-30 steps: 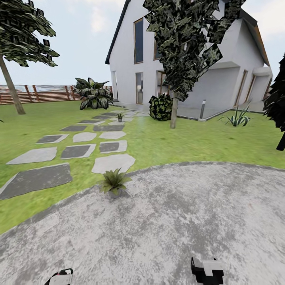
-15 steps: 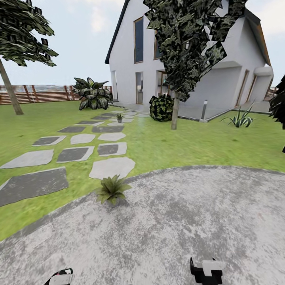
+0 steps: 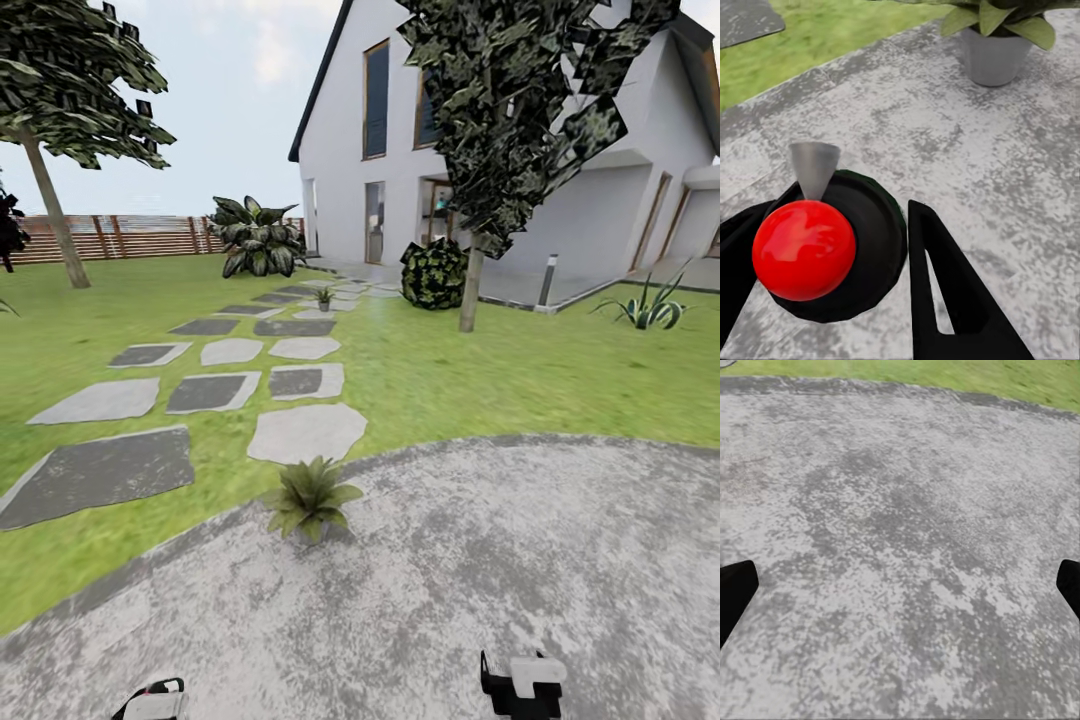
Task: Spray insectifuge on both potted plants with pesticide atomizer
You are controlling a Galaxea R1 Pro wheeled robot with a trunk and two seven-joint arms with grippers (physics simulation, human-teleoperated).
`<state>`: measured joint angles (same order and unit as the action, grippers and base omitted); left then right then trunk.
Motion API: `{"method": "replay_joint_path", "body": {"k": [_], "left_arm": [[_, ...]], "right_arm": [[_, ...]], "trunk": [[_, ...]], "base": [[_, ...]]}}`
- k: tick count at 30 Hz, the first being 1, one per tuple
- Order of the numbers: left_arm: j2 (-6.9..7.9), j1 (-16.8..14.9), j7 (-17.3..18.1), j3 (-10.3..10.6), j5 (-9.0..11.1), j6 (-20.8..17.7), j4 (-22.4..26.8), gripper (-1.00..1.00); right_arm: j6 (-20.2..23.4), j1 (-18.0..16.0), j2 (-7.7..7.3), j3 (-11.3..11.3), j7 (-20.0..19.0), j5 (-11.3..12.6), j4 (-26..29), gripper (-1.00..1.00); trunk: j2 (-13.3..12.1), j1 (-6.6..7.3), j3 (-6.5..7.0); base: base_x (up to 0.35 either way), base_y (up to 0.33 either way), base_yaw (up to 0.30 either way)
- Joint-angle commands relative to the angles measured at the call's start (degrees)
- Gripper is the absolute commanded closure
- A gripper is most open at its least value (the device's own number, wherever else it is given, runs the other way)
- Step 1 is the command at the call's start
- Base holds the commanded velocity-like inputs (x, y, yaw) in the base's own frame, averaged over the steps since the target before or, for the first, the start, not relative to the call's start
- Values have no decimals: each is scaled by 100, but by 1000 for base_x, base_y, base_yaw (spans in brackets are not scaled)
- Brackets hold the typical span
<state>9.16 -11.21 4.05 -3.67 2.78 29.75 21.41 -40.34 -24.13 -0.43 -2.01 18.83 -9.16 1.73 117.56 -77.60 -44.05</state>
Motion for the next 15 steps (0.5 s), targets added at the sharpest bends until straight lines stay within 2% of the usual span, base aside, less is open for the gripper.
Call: {"method": "replay_joint_path", "body": {"k": [1,15], "left_arm": [[-2,-4,44,-20,30,13,-6,100],[-2,-4,44,-20,10,13,-6,100]], "right_arm": [[0,-4,-1,-19,60,-51,-6,-100],[-1,-4,40,-11,66,-33,3,-100]], "trunk": [[2,-2,-6],[2,-2,-15]], "base": [[282,240,8],[278,243,1]]}}
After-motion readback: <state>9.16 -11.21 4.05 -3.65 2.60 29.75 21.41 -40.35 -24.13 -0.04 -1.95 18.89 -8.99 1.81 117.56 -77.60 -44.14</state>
